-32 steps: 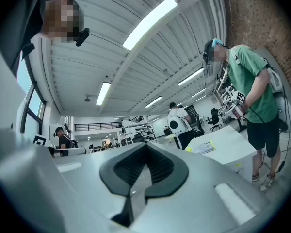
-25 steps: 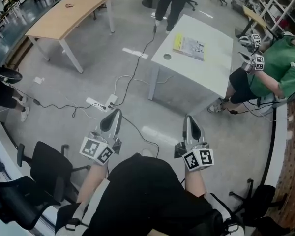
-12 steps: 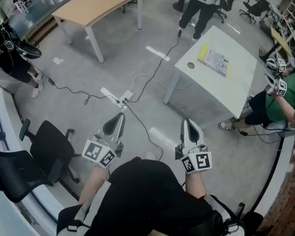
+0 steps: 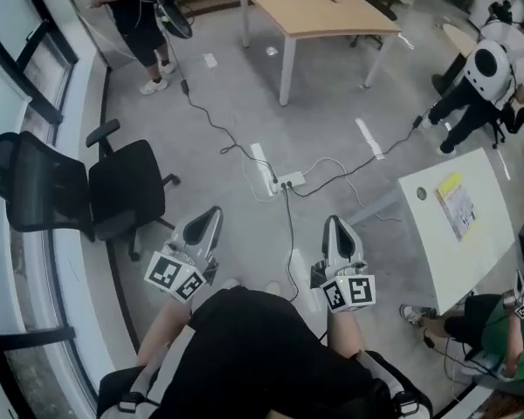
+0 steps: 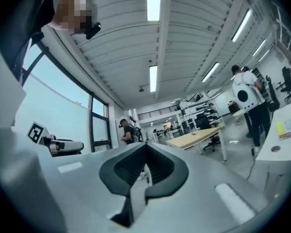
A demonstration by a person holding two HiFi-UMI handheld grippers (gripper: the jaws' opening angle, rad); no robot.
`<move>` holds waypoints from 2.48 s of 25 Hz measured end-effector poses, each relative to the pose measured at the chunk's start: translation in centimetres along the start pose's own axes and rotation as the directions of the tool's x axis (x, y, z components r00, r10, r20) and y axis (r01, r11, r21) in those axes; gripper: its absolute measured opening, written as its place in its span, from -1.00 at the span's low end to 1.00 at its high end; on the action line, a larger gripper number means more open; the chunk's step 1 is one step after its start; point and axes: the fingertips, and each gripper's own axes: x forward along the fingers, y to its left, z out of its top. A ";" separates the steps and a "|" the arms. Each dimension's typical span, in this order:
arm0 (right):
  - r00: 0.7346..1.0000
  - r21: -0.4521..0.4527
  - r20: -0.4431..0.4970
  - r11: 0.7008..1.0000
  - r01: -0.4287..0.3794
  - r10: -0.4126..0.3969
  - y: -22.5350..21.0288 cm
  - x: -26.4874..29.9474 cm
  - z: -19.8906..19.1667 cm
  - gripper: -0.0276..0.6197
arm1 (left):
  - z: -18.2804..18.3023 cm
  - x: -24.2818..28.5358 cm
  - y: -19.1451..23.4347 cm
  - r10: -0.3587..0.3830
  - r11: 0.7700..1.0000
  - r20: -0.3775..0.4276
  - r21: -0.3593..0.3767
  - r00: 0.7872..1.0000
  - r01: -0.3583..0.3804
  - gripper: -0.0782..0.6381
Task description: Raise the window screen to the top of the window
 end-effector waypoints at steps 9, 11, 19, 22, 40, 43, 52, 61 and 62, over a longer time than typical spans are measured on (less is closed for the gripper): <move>0.942 0.101 -0.098 0.945 -0.312 0.322 10.5 7.0 -4.8 -0.90 | 1.3 -11.6 6.6 0.373 0.927 0.065 0.014 0.926 -0.374 -0.78; 0.921 0.107 -0.110 0.926 -0.362 0.373 13.0 7.9 -5.3 -0.90 | 2.0 -13.6 8.2 0.414 0.909 0.101 0.001 0.905 -0.417 -0.78; 0.884 0.090 -0.094 0.888 -0.451 0.458 23.6 11.2 -5.5 -0.90 | 5.4 -21.0 13.9 0.462 0.880 0.188 0.023 0.867 -0.474 -0.78; 0.860 0.096 -0.102 0.866 -0.491 0.499 27.2 12.4 -6.2 -0.90 | 6.7 -24.6 15.7 0.501 0.854 0.220 0.028 0.837 -0.519 -0.78; 0.467 0.245 -0.194 0.503 -0.829 0.863 57.1 13.8 -16.1 -0.90 | 6.7 -53.5 21.1 0.859 0.462 0.289 -0.084 0.422 -0.883 -0.78; 0.396 0.257 -0.208 0.441 -0.860 0.894 60.0 13.4 -16.9 -0.90 | 6.1 -56.1 20.8 0.892 0.393 0.288 -0.115 0.348 -0.912 -0.78; 0.124 0.350 -0.221 0.197 -0.916 0.967 67.2 15.2 -19.2 -0.90 | 6.0 -58.9 18.8 0.947 0.139 0.311 -0.174 0.079 -0.975 -0.78; -0.236 0.458 -0.161 -0.139 -0.878 0.958 76.5 10.8 -21.4 -0.90 | 4.3 -63.7 11.3 0.907 -0.251 0.281 -0.240 -0.315 -0.938 -0.78; -0.277 0.474 -0.165 -0.170 -0.864 0.947 77.1 9.9 -22.0 -0.90 | 4.0 -64.0 10.2 0.893 -0.292 0.276 -0.249 -0.356 -0.924 -0.78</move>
